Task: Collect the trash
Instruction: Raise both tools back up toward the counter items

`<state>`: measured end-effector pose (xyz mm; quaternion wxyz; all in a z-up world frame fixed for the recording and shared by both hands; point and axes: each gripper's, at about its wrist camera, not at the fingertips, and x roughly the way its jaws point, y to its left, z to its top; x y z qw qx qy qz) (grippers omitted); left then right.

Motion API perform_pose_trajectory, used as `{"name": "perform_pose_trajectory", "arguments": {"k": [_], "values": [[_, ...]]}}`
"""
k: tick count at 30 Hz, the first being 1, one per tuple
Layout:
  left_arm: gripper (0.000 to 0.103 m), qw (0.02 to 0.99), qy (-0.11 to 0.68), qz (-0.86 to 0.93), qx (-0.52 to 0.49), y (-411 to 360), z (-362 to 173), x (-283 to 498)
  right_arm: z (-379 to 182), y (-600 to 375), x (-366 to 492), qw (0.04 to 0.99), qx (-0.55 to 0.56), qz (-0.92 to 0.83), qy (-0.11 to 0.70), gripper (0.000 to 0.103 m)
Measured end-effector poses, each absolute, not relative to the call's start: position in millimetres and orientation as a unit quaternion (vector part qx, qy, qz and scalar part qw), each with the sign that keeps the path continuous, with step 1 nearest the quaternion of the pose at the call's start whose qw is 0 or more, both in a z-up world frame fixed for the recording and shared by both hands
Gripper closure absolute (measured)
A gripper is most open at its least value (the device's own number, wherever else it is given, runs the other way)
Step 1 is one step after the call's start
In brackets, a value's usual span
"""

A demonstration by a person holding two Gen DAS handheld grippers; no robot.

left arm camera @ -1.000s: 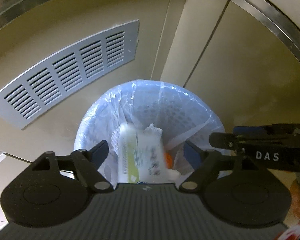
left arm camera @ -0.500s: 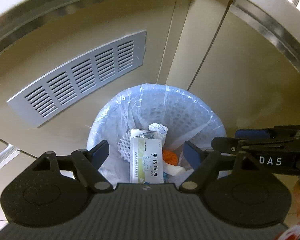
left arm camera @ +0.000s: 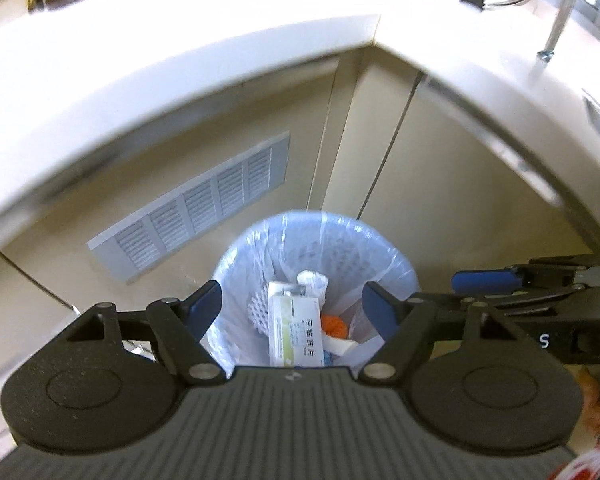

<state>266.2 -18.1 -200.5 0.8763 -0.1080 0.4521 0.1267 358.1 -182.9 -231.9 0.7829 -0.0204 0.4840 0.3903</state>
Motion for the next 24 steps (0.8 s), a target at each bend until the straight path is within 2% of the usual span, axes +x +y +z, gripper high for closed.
{"name": "perform_pose_trajectory", "arguments": {"k": [10,20,24], "values": [[0.028,0.906,0.405,0.088,-0.082,-2.9,-130.5,273.5,-170.8,-191.6,361.9,0.810,0.018,0.371,0.453,0.049],[0.028,0.931,0.357,0.048,-0.059,31.3,-86.1,325.0,-122.5,-180.8,386.1,0.859,0.063,0.317,0.397,0.048],[0.028,0.934,0.351,0.041,-0.048,41.7,-78.1,343.9,-109.8,-178.7,398.6,0.876,0.072,0.292,0.377,0.041]]}}
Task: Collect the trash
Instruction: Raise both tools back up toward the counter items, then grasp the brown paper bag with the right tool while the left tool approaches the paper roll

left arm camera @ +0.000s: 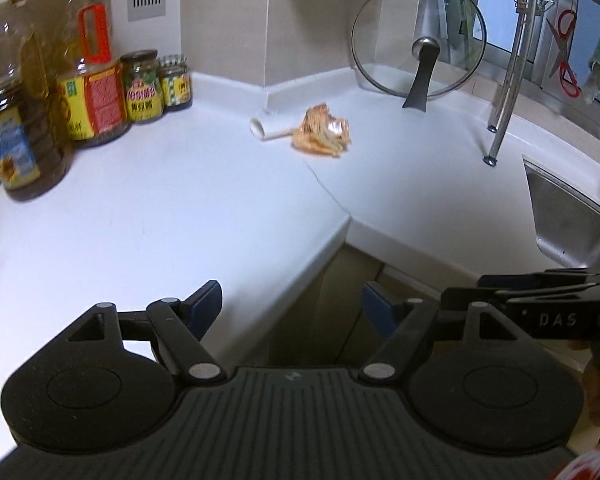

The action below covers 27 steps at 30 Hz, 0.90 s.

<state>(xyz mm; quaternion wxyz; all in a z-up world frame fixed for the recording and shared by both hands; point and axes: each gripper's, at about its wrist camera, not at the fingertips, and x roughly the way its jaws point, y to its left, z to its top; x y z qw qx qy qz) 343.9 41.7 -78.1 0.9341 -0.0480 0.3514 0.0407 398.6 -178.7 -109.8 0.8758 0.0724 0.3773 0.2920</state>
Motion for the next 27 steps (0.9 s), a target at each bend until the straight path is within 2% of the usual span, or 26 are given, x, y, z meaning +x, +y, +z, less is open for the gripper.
{"name": "perform_pose_trajectory", "arguments": {"k": [7,27], "values": [[0.028,0.937,0.343,0.040,-0.053,54.3,-71.5,374.3,-91.2,-177.9,434.0,0.887,0.073,0.279,0.360,0.030],[0.028,0.933,0.325,0.136,-0.066,64.9,-66.1,486.9,-79.0,-138.9,610.4,0.877,0.072,0.343,0.328,0.028]]}}
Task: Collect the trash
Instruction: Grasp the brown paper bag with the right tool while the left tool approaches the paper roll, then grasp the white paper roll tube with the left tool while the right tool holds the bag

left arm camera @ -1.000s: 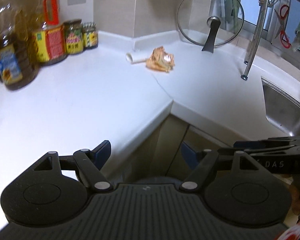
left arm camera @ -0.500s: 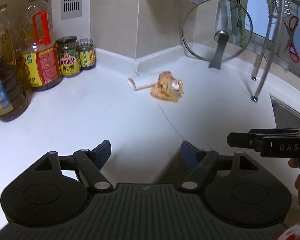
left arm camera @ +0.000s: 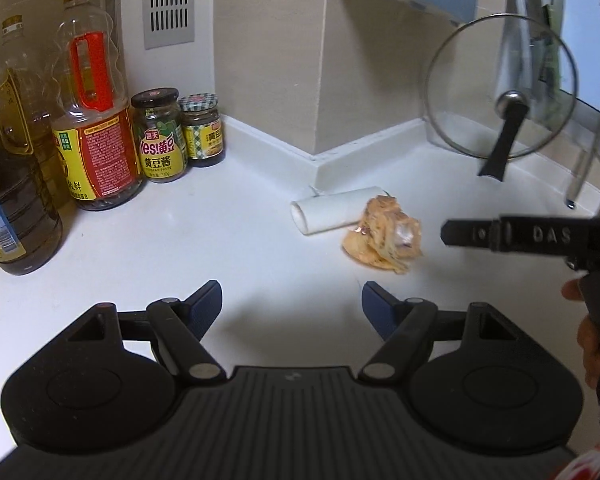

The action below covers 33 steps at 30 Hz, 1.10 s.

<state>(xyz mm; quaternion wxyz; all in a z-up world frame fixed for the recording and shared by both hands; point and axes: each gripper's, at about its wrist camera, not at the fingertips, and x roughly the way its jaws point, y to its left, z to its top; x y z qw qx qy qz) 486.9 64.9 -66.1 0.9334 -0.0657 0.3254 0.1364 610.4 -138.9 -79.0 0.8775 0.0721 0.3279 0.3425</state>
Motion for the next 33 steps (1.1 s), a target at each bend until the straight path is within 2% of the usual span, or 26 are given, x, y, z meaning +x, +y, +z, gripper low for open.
{"name": "perform_pose_trajectory", "arguments": {"k": [9,20,22,24,27,30,33], "values": [[0.028,0.926,0.331,0.164,-0.071,80.2,-73.9,517.1,-100.2,-102.5,656.5,0.864,0.065,0.357,0.349,0.028],[0.028,0.929,0.330,0.155,-0.066,87.4,-78.8,536.0,-124.6,-86.3,667.1,0.862,0.053,0.355,0.358,0.028],[0.028,0.929,0.331,0.153,-0.064,87.8,-79.5,539.4,-126.6,-85.7,666.2,0.863,0.050,0.357,0.353,0.039],[0.028,0.929,0.332,0.151,-0.063,88.1,-80.0,542.4,-128.0,-85.8,665.7,0.864,0.049,0.359,0.350,0.042],[0.028,0.931,0.331,0.145,-0.060,87.8,-81.1,546.4,-128.4,-88.5,664.5,0.865,0.047,0.365,0.340,0.059],[0.028,0.933,0.331,0.131,-0.048,85.2,-82.4,551.9,-125.9,-91.7,663.0,0.869,0.040,0.366,0.331,0.065],[0.028,0.938,0.327,0.111,-0.029,80.8,-83.7,559.1,-121.5,-99.4,663.7,0.875,0.041,0.357,0.324,0.067]]}}
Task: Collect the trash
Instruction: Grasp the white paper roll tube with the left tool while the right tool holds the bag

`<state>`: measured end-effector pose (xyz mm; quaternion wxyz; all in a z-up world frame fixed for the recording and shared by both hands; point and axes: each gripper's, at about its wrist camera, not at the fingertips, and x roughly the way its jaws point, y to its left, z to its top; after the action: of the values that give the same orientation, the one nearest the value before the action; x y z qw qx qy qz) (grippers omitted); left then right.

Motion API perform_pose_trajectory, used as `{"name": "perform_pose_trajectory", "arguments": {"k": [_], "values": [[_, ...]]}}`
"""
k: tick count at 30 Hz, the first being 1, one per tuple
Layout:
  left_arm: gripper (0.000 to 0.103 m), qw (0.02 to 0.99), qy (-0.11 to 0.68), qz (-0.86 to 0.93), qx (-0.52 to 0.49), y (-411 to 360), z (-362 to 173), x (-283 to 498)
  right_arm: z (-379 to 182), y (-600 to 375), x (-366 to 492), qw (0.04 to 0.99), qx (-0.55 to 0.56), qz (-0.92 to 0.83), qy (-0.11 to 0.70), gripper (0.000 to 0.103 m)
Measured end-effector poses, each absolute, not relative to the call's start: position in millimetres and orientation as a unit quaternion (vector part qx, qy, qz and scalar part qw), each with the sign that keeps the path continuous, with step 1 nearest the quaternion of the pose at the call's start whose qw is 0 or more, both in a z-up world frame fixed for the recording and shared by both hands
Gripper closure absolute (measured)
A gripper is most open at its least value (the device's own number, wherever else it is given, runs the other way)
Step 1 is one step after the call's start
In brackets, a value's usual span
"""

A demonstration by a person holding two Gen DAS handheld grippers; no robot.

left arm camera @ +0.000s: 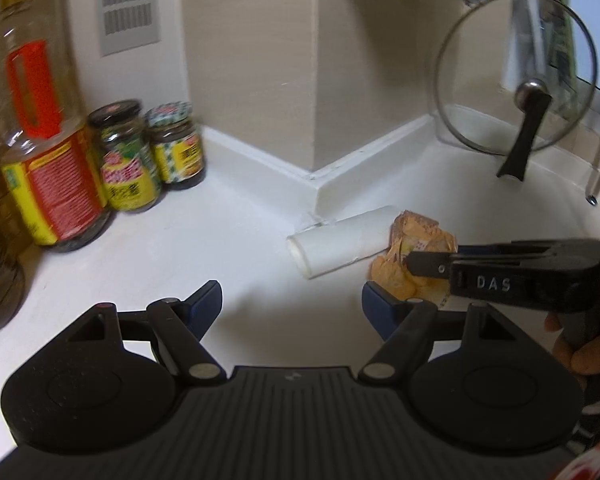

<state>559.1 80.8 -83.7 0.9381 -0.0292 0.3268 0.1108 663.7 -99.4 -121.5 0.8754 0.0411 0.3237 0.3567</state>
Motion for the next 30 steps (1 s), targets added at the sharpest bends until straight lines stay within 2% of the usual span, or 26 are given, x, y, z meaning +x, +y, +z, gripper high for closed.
{"name": "perform_pose_trajectory", "arguments": {"k": [10,30], "values": [[0.027,0.944,0.326,0.046,0.023,72.4,-97.3,603.0,-111.4,-142.3,677.4,0.892,0.067,0.315,0.316,0.067],[0.030,0.929,0.365,0.018,0.050,75.1,-121.2,658.1,-118.4,-188.3,685.8,0.898,0.098,0.279,0.326,0.067]]}}
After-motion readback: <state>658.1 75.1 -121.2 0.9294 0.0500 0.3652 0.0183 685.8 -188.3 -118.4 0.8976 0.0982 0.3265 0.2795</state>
